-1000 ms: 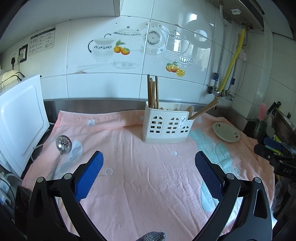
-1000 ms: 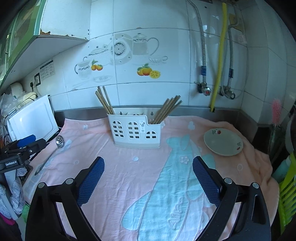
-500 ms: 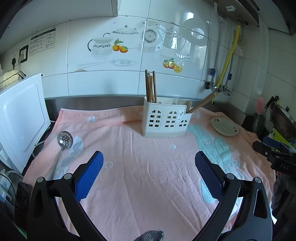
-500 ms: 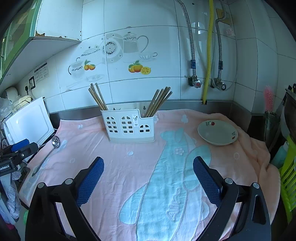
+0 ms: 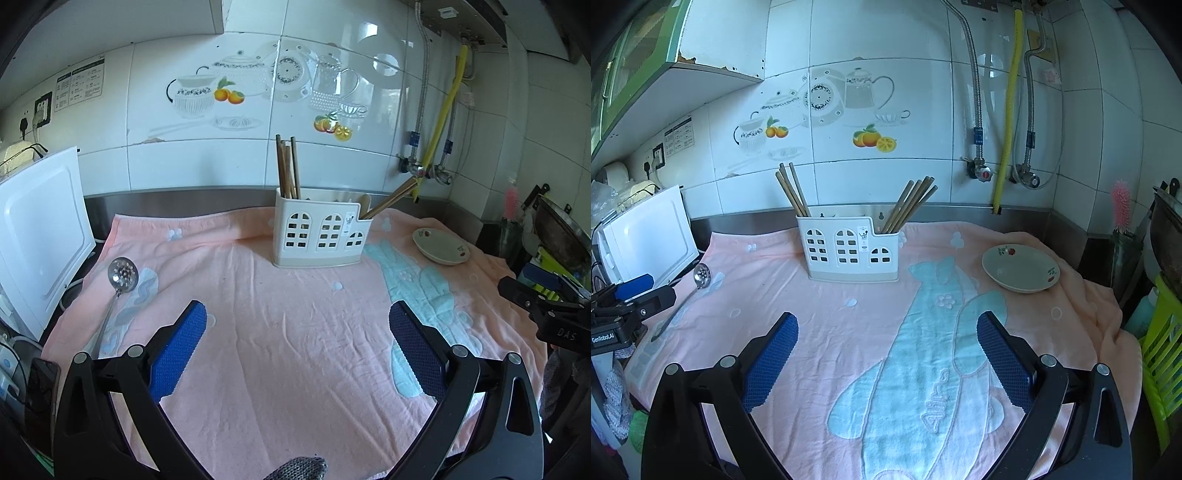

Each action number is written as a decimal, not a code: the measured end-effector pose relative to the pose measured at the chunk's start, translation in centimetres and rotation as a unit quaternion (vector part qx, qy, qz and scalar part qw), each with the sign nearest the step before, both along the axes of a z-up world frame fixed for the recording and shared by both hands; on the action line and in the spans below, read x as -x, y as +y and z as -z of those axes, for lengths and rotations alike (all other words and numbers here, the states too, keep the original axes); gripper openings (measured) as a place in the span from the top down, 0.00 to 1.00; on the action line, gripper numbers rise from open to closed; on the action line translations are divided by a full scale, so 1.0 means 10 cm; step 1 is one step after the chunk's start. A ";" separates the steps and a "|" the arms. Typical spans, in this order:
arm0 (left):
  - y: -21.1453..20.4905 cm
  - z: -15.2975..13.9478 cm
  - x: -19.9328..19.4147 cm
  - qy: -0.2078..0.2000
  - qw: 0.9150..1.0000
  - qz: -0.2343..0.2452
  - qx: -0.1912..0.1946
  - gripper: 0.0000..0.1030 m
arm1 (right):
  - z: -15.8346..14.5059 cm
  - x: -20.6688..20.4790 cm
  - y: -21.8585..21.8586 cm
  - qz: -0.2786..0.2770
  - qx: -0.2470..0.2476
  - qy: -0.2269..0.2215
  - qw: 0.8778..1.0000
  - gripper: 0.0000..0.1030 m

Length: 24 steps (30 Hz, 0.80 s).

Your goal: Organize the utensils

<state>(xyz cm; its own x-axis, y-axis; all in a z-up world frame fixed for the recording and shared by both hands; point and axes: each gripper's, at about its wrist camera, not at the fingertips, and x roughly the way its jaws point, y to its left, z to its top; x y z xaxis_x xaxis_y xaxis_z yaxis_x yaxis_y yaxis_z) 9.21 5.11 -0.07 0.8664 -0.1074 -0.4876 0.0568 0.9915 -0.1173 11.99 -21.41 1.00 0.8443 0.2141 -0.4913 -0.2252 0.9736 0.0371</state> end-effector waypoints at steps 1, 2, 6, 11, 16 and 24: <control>-0.01 0.00 0.01 -0.001 1.000 0.001 -0.001 0.05 | 0.00 0.01 0.01 0.000 0.000 -0.001 1.000 0.09; -0.02 0.01 0.02 -0.001 1.000 0.001 -0.002 0.05 | 0.01 0.01 0.01 0.001 0.001 -0.001 1.000 0.09; -0.07 0.06 0.04 0.003 1.000 0.003 -0.005 0.05 | 0.03 0.02 0.03 0.001 0.003 0.000 1.000 0.09; -0.12 0.12 0.05 0.009 1.000 0.008 -0.011 0.05 | 0.08 0.03 0.04 0.002 0.007 0.005 1.000 0.08; -0.12 0.16 0.04 0.013 1.000 0.007 -0.010 0.05 | 0.14 0.03 0.04 0.004 0.009 0.013 1.000 0.09; -0.15 0.21 0.03 0.020 1.000 0.008 -0.014 0.05 | 0.17 0.04 0.06 0.007 0.019 0.012 1.000 0.09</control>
